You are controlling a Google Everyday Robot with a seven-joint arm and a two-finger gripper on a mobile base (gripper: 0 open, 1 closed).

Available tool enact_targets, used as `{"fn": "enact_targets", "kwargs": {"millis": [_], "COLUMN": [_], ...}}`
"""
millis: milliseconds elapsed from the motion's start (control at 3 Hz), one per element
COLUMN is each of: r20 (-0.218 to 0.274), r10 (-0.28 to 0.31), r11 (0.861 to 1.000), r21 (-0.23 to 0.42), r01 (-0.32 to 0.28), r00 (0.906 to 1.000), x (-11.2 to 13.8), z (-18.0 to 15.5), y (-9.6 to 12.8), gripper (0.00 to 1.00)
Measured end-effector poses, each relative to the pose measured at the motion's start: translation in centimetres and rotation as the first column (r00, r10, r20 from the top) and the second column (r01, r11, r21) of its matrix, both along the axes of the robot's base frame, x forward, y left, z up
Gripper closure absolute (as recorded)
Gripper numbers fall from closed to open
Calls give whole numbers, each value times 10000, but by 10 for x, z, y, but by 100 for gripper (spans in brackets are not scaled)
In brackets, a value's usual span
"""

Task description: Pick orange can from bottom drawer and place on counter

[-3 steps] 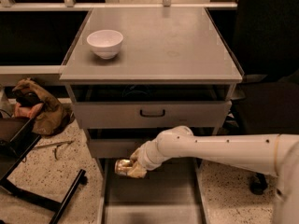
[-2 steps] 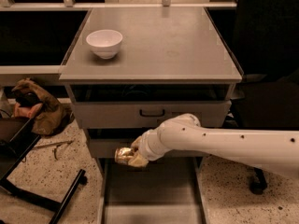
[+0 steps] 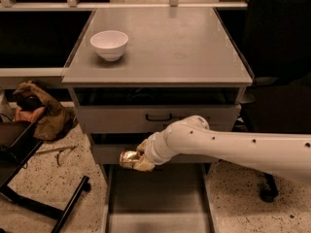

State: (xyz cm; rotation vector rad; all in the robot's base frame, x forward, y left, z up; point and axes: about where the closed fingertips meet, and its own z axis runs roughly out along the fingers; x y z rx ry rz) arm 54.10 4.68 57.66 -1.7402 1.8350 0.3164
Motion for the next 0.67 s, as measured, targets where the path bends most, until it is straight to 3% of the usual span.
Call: {"fn": "enact_targets", "kwargs": {"millis": [333, 667], "r20": [180, 813], "r10": [-252, -761], "r11": [9993, 9960], "r21": [-261, -406], "r01": [257, 796], "r00": [9995, 9938], "x": [18, 47], "z": [38, 120], "y": [-15, -42], "gripper": [100, 100]}}
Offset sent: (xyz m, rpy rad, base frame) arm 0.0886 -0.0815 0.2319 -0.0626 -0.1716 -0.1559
